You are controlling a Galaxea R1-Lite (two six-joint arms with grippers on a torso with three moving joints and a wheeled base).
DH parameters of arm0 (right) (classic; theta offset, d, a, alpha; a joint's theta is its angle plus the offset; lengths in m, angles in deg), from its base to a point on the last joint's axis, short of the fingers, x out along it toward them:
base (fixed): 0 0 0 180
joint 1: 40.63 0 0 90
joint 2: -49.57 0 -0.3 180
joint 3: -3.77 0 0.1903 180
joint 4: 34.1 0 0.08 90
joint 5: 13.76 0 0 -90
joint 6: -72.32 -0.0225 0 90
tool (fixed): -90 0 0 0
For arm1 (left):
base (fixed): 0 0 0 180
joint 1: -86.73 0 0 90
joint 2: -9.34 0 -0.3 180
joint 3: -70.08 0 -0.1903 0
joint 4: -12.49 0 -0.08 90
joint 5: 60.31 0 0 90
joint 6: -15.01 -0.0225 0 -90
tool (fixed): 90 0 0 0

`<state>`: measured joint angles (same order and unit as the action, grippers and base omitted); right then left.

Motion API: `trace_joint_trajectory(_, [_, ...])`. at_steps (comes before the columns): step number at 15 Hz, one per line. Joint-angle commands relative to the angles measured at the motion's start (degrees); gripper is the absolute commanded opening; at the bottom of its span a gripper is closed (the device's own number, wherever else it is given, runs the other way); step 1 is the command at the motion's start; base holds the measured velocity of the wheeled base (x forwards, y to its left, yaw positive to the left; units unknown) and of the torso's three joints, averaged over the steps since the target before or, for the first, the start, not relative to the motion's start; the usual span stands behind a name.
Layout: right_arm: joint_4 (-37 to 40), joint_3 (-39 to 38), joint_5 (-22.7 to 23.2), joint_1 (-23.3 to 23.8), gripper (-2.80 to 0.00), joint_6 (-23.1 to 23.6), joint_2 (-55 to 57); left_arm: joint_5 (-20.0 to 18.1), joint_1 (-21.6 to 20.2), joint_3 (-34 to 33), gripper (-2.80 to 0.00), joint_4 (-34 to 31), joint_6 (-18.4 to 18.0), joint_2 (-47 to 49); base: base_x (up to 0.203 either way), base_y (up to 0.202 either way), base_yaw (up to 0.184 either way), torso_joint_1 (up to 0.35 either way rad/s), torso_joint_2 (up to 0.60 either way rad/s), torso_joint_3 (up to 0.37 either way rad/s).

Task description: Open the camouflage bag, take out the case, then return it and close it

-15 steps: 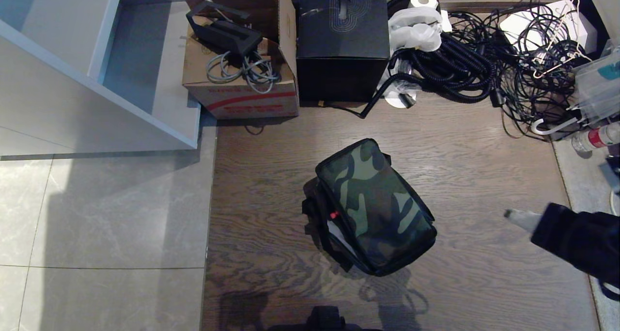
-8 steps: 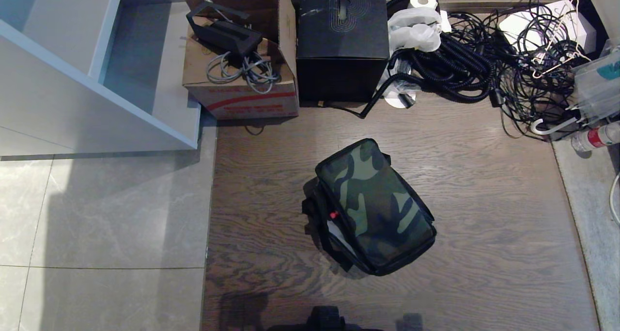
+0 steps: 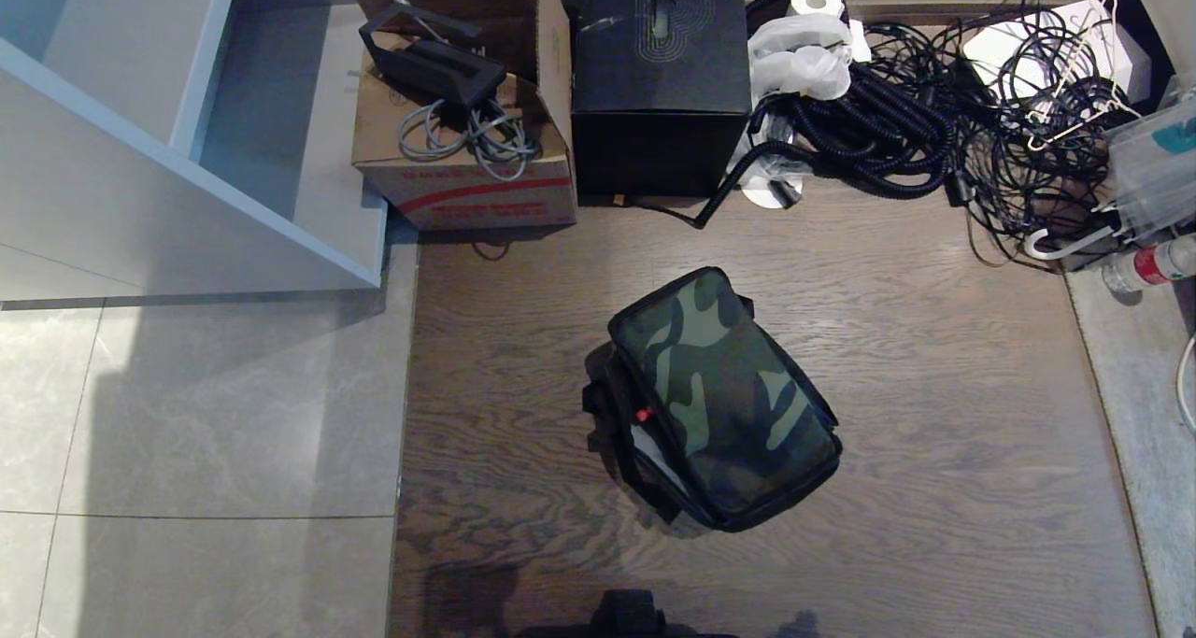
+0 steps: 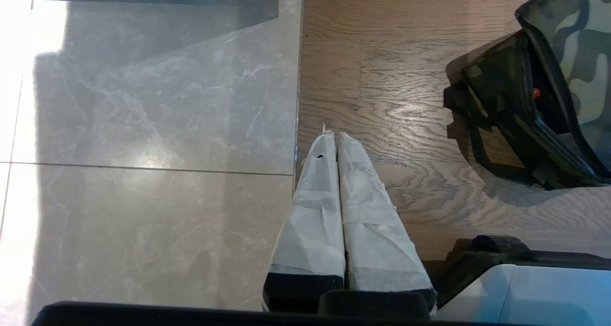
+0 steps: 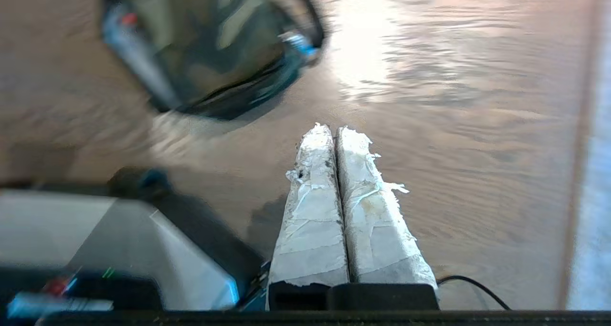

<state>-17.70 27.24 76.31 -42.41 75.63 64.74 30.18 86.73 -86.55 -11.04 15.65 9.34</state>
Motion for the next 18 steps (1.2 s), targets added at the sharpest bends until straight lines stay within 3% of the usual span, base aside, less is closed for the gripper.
trace_joint_trajectory(1, [0.0, -2.4, 0.0, 1.6, -2.80, 0.3, -3.7, 0.0, 0.0, 0.0, -2.80, 0.0, 0.1, 0.0, 0.000, 0.000, 0.000, 0.000, 0.00, 0.000])
trace_joint_trajectory(5, [0.0, -2.4, -0.2, 1.1, -2.80, -0.5, -15.1, 0.0, 0.0, 0.0, -2.80, 0.0, 0.1, -0.1, 0.000, 0.000, 0.000, 0.000, 0.00, 0.000])
trace_joint_trajectory(18, [-0.1, -2.4, -0.2, 1.1, -2.80, -0.7, -15.0, 0.0, 0.0, 0.0, -2.80, 0.0, 0.1, 0.0, 0.000, 0.000, 0.000, 0.000, 0.00, 0.000])
